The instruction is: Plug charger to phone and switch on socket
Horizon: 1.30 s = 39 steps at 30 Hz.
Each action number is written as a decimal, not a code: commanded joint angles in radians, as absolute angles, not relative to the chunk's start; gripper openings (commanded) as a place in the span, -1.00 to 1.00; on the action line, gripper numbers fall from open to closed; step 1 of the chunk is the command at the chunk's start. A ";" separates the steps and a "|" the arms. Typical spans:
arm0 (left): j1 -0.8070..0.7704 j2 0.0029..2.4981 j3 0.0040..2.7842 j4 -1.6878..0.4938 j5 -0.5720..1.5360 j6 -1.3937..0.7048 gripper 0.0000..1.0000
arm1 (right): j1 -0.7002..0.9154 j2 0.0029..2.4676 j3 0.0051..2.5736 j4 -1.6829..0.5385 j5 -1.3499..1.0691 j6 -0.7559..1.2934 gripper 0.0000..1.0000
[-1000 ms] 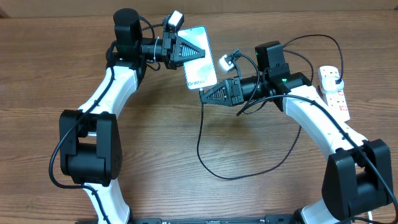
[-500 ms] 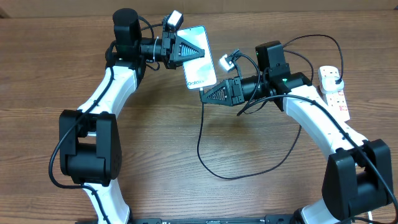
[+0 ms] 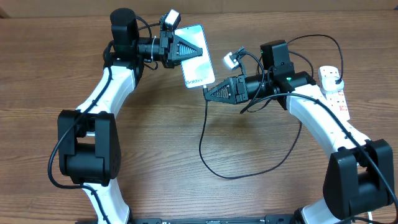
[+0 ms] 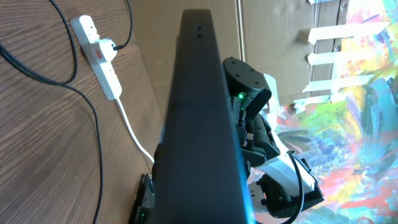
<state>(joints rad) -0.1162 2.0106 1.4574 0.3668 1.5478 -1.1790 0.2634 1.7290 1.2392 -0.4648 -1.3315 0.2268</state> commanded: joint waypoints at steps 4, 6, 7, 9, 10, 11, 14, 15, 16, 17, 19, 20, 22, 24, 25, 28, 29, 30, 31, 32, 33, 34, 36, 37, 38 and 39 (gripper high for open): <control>-0.118 2.008 1.467 0.375 1.579 -1.159 -0.91 | 0.279 1.731 1.234 -0.458 -1.341 0.213 -0.93; -0.118 2.008 1.467 0.375 1.579 -1.159 -0.92 | 0.287 1.731 1.234 -0.458 -1.341 0.213 -0.93; -0.118 2.008 1.467 0.375 1.579 -1.159 -0.92 | 0.287 1.731 1.234 -0.458 -1.341 0.213 -0.93; -0.118 2.008 1.467 0.375 1.579 -1.156 -0.92 | 0.287 1.731 1.234 -0.458 -1.341 0.213 -0.93; -0.118 2.008 1.467 0.375 1.579 -1.155 -0.92 | 0.287 1.731 1.234 -0.458 -1.341 0.213 -0.92; -0.118 2.008 1.467 0.375 1.579 -1.155 -0.92 | 0.287 1.731 1.234 -0.458 -1.341 0.213 -0.93; -0.118 2.008 1.467 0.375 1.579 -1.155 -0.92 | 0.287 1.731 1.234 -0.461 -1.341 0.213 -0.93; -0.118 2.008 1.467 0.375 1.579 -1.155 -0.92 | 0.287 1.731 1.234 -0.461 -1.341 0.213 -0.93; -0.118 2.008 1.467 0.375 1.579 -1.153 -0.92 | 0.287 1.731 1.234 -0.461 -1.341 0.213 -0.93; -0.118 2.008 1.467 0.375 1.579 -1.150 -0.91 | 0.287 1.731 1.234 -0.461 -1.341 0.213 -0.93; -0.118 2.008 1.467 0.375 1.579 -1.147 -0.92 | 0.287 1.731 1.234 -0.461 -1.341 0.213 -0.93; -0.118 2.008 1.467 0.375 1.579 -1.147 -0.91 | 0.287 1.731 1.234 -0.461 -1.341 0.213 -0.93; -0.118 2.008 1.467 0.375 1.579 -1.147 -0.92 | 0.287 1.731 1.234 -0.461 -1.341 0.213 -0.93; -0.118 2.008 1.467 0.375 1.579 -1.147 -0.91 | 0.287 1.731 1.234 -0.461 -1.341 0.213 -0.93; -0.119 2.008 1.467 0.375 1.579 -1.145 -0.92 | 0.287 1.731 1.234 -0.460 -1.341 0.213 -0.93; -0.120 2.008 1.467 0.375 1.580 -1.145 -0.91 | 0.287 1.731 1.234 -0.457 -1.341 0.213 -0.93; -0.121 2.008 1.467 0.375 1.579 -1.145 -0.91 | 0.287 1.731 1.234 -0.456 -1.341 0.213 -0.93; -0.121 2.008 1.467 0.375 1.579 -1.144 -0.91 | 0.287 1.731 1.234 -0.456 -1.341 0.213 -0.93; -0.121 2.008 1.467 0.375 1.579 -1.144 -0.92 | 0.287 1.731 1.234 -0.456 -1.341 0.213 -0.93; -0.121 2.008 1.467 0.375 1.579 -1.144 -0.92 | 0.287 1.731 1.234 -0.456 -1.341 0.213 -0.93; -0.121 2.008 1.467 0.375 1.579 -1.140 -0.92 | 0.287 1.731 1.234 -0.456 -1.341 0.213 -0.93; -0.121 2.008 1.467 0.375 1.580 -1.140 -0.91 | 0.287 1.731 1.234 -0.455 -1.341 0.213 -0.93; -0.123 2.008 1.467 0.375 1.579 -1.140 -0.92 | 0.287 1.731 1.234 -0.453 -1.341 0.213 -0.93; -0.125 2.008 1.467 0.375 1.579 -1.139 -0.91 | 0.287 1.731 1.234 -0.453 -1.341 0.213 -0.93; -0.126 2.008 1.467 0.375 1.579 -1.137 -0.92 | 0.287 1.731 1.234 -0.453 -1.341 0.213 -0.93; -0.128 2.008 1.467 0.375 1.580 -1.137 -0.92 | 0.287 1.731 1.234 -0.453 -1.341 0.213 -0.93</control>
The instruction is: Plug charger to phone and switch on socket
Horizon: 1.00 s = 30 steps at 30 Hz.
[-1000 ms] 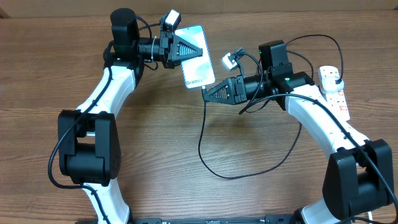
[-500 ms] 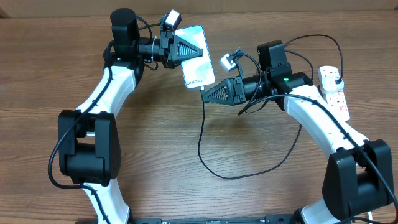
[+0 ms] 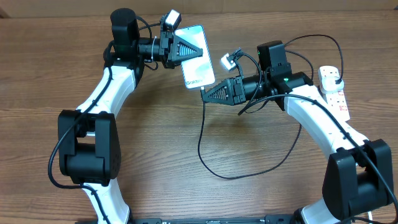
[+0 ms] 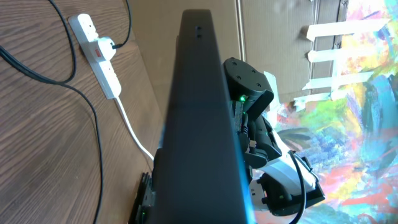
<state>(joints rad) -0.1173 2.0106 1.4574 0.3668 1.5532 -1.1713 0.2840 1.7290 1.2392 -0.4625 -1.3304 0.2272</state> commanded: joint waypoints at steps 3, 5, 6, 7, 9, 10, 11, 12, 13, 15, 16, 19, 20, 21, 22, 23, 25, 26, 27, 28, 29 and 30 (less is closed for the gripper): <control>-0.132 2.008 1.467 0.375 1.579 -1.137 -0.92 | 0.287 1.731 1.234 -0.453 -1.341 0.213 -0.93; -0.132 2.008 1.467 0.375 1.580 -1.137 -0.92 | 0.287 1.731 1.234 -0.453 -1.341 0.213 -0.93; -0.132 2.008 1.467 0.375 1.580 -1.137 -0.91 | 0.287 1.731 1.234 -0.453 -1.341 0.213 -0.93; -0.132 2.008 1.467 0.375 1.580 -1.137 -0.92 | 0.286 1.731 1.234 -0.453 -1.341 0.213 -0.93; -0.132 2.008 1.467 0.375 1.580 -1.137 -0.91 | 0.286 1.731 1.234 -0.450 -1.341 0.213 -0.93; -0.132 2.008 1.467 0.375 1.580 -1.137 -0.91 | 0.286 1.731 1.234 -0.449 -1.340 0.213 -0.92; -0.132 2.008 1.467 0.375 1.580 -1.137 -0.92 | 0.286 1.731 1.234 -0.445 -1.340 0.213 -0.93; -0.132 2.008 1.467 0.375 1.580 -1.137 -0.91 | 0.286 1.731 1.234 -0.442 -1.341 0.213 -0.93; -0.132 2.008 1.467 0.375 1.580 -1.137 -0.91 | 0.286 1.731 1.234 -0.438 -1.341 0.215 -0.93; -0.132 2.008 1.467 0.375 1.580 -1.137 -0.92 | 0.286 1.731 1.234 -0.433 -1.340 0.221 -0.93; -0.132 2.008 1.467 0.375 1.580 -1.137 -0.92 | 0.286 1.731 1.234 -0.430 -1.340 0.226 -0.93; -0.135 2.008 1.467 0.375 1.580 -1.137 -0.92 | 0.286 1.731 1.234 -0.411 -1.340 0.241 -0.93; -0.138 2.008 1.467 0.375 1.580 -1.137 -0.92 | 0.286 1.731 1.234 -0.407 -1.339 0.244 -0.93; -0.138 2.008 1.467 0.375 1.580 -1.137 -0.91 | 0.286 1.731 1.234 -0.405 -1.337 0.248 -0.93; -0.139 2.008 1.467 0.375 1.580 -1.137 -0.92 | 0.286 1.731 1.234 -0.404 -1.337 0.254 -0.92; -0.139 2.008 1.467 0.375 1.580 -1.136 -0.92 | 0.286 1.731 1.234 -0.399 -1.337 0.261 -0.93; -0.139 2.008 1.467 0.375 1.580 -1.136 -0.92 | 0.286 1.731 1.234 -0.392 -1.337 0.263 -0.93; -0.139 2.008 1.467 0.375 1.580 -1.136 -0.91 | 0.286 1.731 1.234 -0.389 -1.337 0.264 -0.93; -0.139 2.008 1.467 0.375 1.580 -1.136 -0.92 | 0.286 1.731 1.234 -0.385 -1.337 0.267 -0.93; -0.139 2.008 1.467 0.374 1.580 -1.132 -0.92 | 0.285 1.731 1.234 -0.379 -1.337 0.272 -0.93; -0.139 2.008 1.467 0.374 1.580 -1.129 -0.92 | 0.284 1.731 1.234 -0.366 -1.337 0.287 -0.93; -0.140 2.008 1.467 0.374 1.580 -1.129 -0.91 | 0.283 1.731 1.234 -0.350 -1.337 0.302 -0.93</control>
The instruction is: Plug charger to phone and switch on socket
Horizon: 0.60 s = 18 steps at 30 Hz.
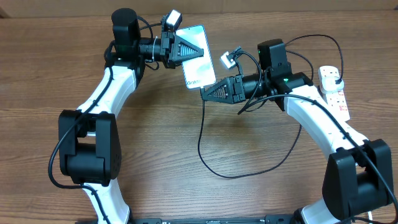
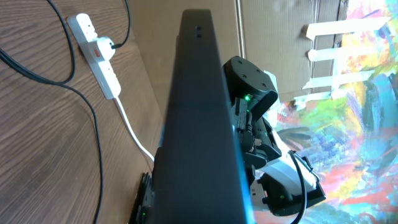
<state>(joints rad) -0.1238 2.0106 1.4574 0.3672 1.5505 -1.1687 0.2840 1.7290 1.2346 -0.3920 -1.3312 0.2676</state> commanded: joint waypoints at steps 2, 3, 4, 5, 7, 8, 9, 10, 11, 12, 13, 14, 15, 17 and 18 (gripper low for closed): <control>-0.141 2.008 1.467 0.374 1.580 -1.129 -0.91 | 0.279 1.731 1.234 -0.315 -1.337 0.336 -0.93; -0.143 2.008 1.467 0.374 1.580 -1.129 -0.92 | 0.278 1.731 1.234 -0.294 -1.337 0.354 -0.93; -0.144 2.008 1.467 0.374 1.580 -1.129 -0.91 | 0.278 1.731 1.234 -0.270 -1.337 0.375 -0.93; -0.146 2.008 1.467 0.374 1.580 -1.129 -0.92 | 0.278 1.731 1.234 -0.247 -1.336 0.395 -0.93; -0.151 2.008 1.467 0.375 1.580 -1.128 -0.91 | 0.278 1.731 1.234 -0.206 -1.336 0.425 -0.93; -0.154 2.008 1.467 0.374 1.580 -1.126 -0.92 | 0.278 1.731 1.234 -0.186 -1.336 0.442 -0.93; -0.156 2.008 1.467 0.374 1.580 -1.125 -0.91 | 0.278 1.731 1.234 -0.172 -1.337 0.448 -0.93; -0.158 2.008 1.467 0.374 1.580 -1.125 -0.91 | 0.278 1.731 1.234 -0.164 -1.336 0.455 -0.93; -0.158 2.008 1.467 0.374 1.580 -1.125 -0.91 | 0.278 1.731 1.234 -0.161 -1.337 0.458 -0.93; -0.158 2.008 1.467 0.374 1.580 -1.125 -0.92 | 0.278 1.731 1.234 -0.160 -1.336 0.461 -0.93; -0.158 2.008 1.467 0.374 1.580 -1.125 -0.92 | 0.278 1.731 1.234 -0.162 -1.337 0.461 -0.93; -0.158 2.008 1.467 0.374 1.580 -1.126 -0.91 | 0.278 1.731 1.234 -0.162 -1.337 0.461 -0.93; -0.158 2.008 1.467 0.374 1.580 -1.126 -0.92 | 0.278 1.731 1.234 -0.163 -1.337 0.461 -0.93; -0.157 2.008 1.467 0.374 1.580 -1.126 -0.91 | 0.278 1.731 1.234 -0.168 -1.337 0.464 -0.92; -0.155 2.008 1.467 0.374 1.580 -1.126 -0.92 | 0.278 1.731 1.234 -0.172 -1.337 0.464 -0.93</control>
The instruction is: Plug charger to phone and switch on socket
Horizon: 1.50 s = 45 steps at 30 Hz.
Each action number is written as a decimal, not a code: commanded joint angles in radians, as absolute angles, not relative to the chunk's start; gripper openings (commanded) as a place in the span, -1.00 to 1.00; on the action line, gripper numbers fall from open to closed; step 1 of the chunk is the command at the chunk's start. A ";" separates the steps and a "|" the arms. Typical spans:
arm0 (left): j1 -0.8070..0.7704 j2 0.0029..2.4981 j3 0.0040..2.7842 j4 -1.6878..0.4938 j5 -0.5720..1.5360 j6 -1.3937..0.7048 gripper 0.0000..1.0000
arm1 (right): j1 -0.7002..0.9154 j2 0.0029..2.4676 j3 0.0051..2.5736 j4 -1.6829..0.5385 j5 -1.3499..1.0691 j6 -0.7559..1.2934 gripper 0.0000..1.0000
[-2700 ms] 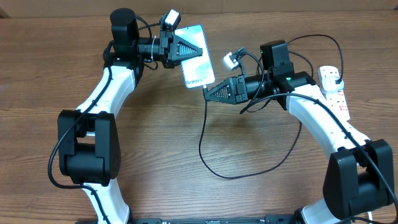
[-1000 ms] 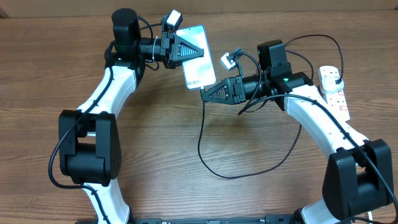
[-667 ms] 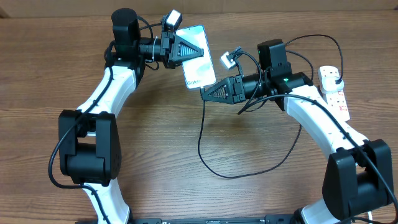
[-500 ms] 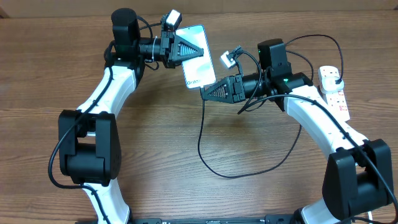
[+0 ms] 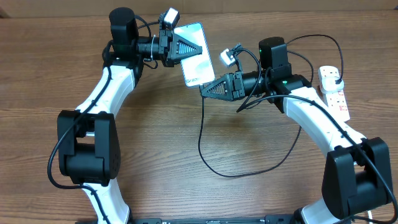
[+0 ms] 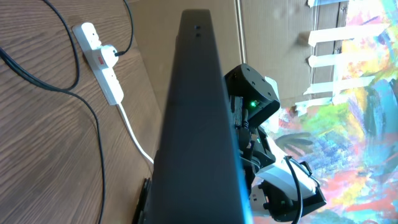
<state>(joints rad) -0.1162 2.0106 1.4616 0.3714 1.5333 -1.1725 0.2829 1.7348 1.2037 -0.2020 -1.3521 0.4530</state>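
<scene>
The white-backed phone (image 5: 200,70) is held off the table at the back, tilted, with my left gripper (image 5: 194,50) shut on its upper half. In the left wrist view the phone's dark edge (image 6: 198,118) fills the middle, hiding the fingers. My right gripper (image 5: 204,89) sits just below the phone's lower end, shut on the charger plug, which is hidden at its tip. The black charger cable (image 5: 214,167) hangs from there and loops over the table. The white power strip (image 5: 333,92) lies at the far right with a plug (image 5: 336,77) in it.
The right arm (image 6: 255,106) shows behind the phone in the left wrist view, with the power strip (image 6: 99,59) and its white lead on the wooden table (image 5: 155,155). A small white camera (image 5: 229,59) sits on the right wrist near the phone.
My right gripper has moved slightly up and to the left, closer to the phone's lower end. The phone has shifted a little in the left gripper's hold.
At every earlier moment my left gripper held the phone up and my right gripper held the plug just off its lower corner. From one moment to the following, the right gripper stood a little nearer the phone's lower end, where its tip now sits.
</scene>
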 commanded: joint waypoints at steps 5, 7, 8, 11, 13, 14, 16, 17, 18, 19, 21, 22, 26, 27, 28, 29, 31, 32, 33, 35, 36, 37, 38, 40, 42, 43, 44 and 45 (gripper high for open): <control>-0.140 2.008 1.467 0.374 1.580 -1.126 -0.92 | 0.278 1.731 1.234 -0.212 -1.337 0.453 -0.87; -0.128 2.008 1.467 0.373 1.580 -1.126 -0.92 | 0.278 1.731 1.234 -0.239 -1.337 0.436 -0.81; -0.120 2.008 1.467 0.372 1.579 -1.126 -0.92 | 0.278 1.731 1.234 -0.252 -1.337 0.434 -0.80; -0.096 2.008 1.467 0.372 1.579 -1.124 -0.92 | 0.278 1.731 1.234 -0.281 -1.337 0.406 -0.79; -0.083 2.008 1.467 0.372 1.579 -1.122 -0.92 | 0.278 1.731 1.234 -0.284 -1.337 0.402 -0.74; -0.076 2.008 1.467 0.372 1.579 -1.121 -0.91 | 0.278 1.731 1.234 -0.284 -1.338 0.399 -0.65; -0.065 2.008 1.467 0.371 1.580 -1.111 -0.91 | 0.275 1.731 1.234 -0.282 -1.338 0.399 -0.49; -0.062 2.008 1.467 0.370 1.580 -1.097 -0.91 | 0.272 1.731 1.234 -0.283 -1.338 0.399 -0.38; -0.059 2.008 1.466 0.364 1.580 -1.082 -0.91 | 0.266 1.731 1.234 -0.284 -1.338 0.399 -0.29; -0.058 2.008 1.465 0.358 1.580 -1.069 -0.92 | 0.261 1.731 1.234 -0.284 -1.338 0.400 -0.18; -0.058 2.008 1.459 0.345 1.580 -1.035 -0.92 | 0.246 1.731 1.234 -0.285 -1.338 0.400 -0.07; -0.058 2.008 1.453 0.335 1.580 -1.012 -0.92 | 0.236 1.731 1.234 -0.287 -1.338 0.400 -0.01; -0.058 2.008 1.425 0.270 1.576 -0.929 -0.92 | 0.200 1.731 1.234 -0.295 -1.337 0.400 0.10; -0.058 2.008 1.419 0.247 1.570 -0.912 -0.92 | 0.191 1.731 1.234 -0.295 -1.336 0.399 0.18; -0.058 2.008 1.413 0.229 1.561 -0.900 -0.92 | 0.182 1.731 1.234 -0.295 -1.336 0.399 0.22; -0.058 2.008 1.399 0.206 1.543 -0.878 -0.92 | 0.170 1.731 1.234 -0.303 -1.320 0.395 0.25; -0.058 2.008 1.382 0.205 1.520 -0.867 -0.92 | 0.163 1.731 1.234 -0.329 -1.273 0.395 0.29; -0.058 2.008 1.372 0.205 1.506 -0.867 -0.92 | 0.162 1.731 1.234 -0.347 -1.248 0.390 0.29; -0.058 2.008 1.363 0.205 1.491 -0.867 -0.92 | 0.162 1.731 1.234 -0.369 -1.211 0.385 0.30; -0.058 2.008 1.348 0.181 1.460 -0.862 -0.92 | 0.162 1.731 1.234 -0.430 -1.125 0.358 0.30; -0.060 2.008 1.343 0.166 1.452 -0.845 -0.92 | 0.162 1.731 1.234 -0.470 -1.071 0.344 0.31; -0.064 2.008 1.341 0.142 1.446 -0.822 -0.92 | 0.162 1.731 1.234 -0.513 -1.011 0.331 0.31; -0.066 2.008 1.341 0.112 1.434 -0.795 -0.92 | 0.162 1.731 1.234 -0.554 -0.954 0.321 0.31; -0.068 2.008 1.341 0.052 1.403 -0.749 -0.92 | 0.162 1.731 1.234 -0.613 -0.887 0.298 0.31; -0.068 2.008 1.341 -0.019 1.351 -0.691 -0.92 | 0.162 1.731 1.234 -0.650 -0.852 0.282 0.31; -0.068 2.008 1.341 -0.062 1.316 -0.660 -0.92 | 0.162 1.731 1.234 -0.664 -0.839 0.279 0.31; -0.068 2.008 1.341 -0.103 1.285 -0.636 -0.92 | 0.162 1.731 1.234 -0.672 -0.829 0.279 0.31; -0.068 2.008 1.341 -0.150 1.249 -0.605 -0.92 | 0.162 1.731 1.234 -0.681 -0.818 0.279 0.31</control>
